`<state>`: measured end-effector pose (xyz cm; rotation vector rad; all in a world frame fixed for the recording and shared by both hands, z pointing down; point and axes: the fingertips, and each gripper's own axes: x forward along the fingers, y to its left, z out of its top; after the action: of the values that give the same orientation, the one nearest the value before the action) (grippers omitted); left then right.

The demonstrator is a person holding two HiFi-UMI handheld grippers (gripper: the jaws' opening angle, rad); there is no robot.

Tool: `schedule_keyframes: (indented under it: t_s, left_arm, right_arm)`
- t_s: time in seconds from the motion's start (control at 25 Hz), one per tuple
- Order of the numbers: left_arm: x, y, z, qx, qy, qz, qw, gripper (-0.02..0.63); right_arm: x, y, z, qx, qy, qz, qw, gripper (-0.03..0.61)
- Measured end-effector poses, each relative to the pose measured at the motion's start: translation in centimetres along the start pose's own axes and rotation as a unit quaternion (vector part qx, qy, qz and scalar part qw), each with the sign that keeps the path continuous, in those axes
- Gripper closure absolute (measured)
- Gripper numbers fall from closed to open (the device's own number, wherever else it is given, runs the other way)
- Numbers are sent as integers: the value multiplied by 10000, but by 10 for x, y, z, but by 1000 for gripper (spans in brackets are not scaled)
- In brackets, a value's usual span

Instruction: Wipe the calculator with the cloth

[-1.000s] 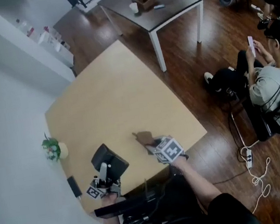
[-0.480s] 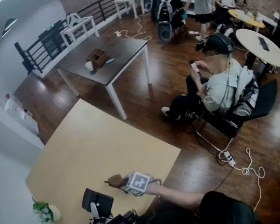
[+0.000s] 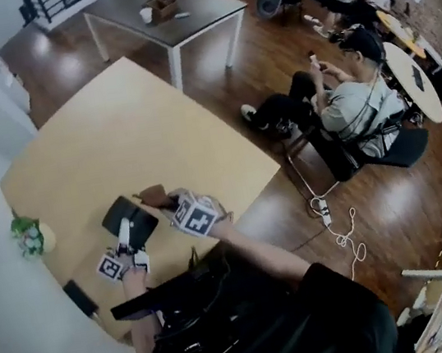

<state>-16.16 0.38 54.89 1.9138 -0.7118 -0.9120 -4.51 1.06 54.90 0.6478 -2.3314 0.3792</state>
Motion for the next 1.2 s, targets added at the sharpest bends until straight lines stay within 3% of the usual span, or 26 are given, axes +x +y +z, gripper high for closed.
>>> schedule_keyframes:
  t_s: [0.16,0.28,0.4,0.52,0.6,0.8,1.2]
  left_arm:
    - [42,38,26,-13,60,439,9990,480]
    - [25,47,24,5,37,831,9965,480]
    - [19,62,41,339,27,908,9953,480]
    - [29,58,51,150,-230,999,9946,480]
    - [28,51,47,-21,-385,1093,9933,480]
    - [37,52,42,-7,-373,1225,9918,480]
    - [35,75,28,-419,-490,1557,9857,480]
  right_arm:
    - [33,-42,39,-219,-81,-157,9996,515]
    - [54,-28,43,-460,99,83,9989,515]
    - [75,-26,55,-706,89,288,9970,515]
    - [77,-39,70,-816,7,386,9959,515]
    - [76,-39,66,-812,24,505,9954,515]
    - [78,-43,58,-741,58,737,9945,515]
    - [90,-49,39,-569,230,870,9943,515]
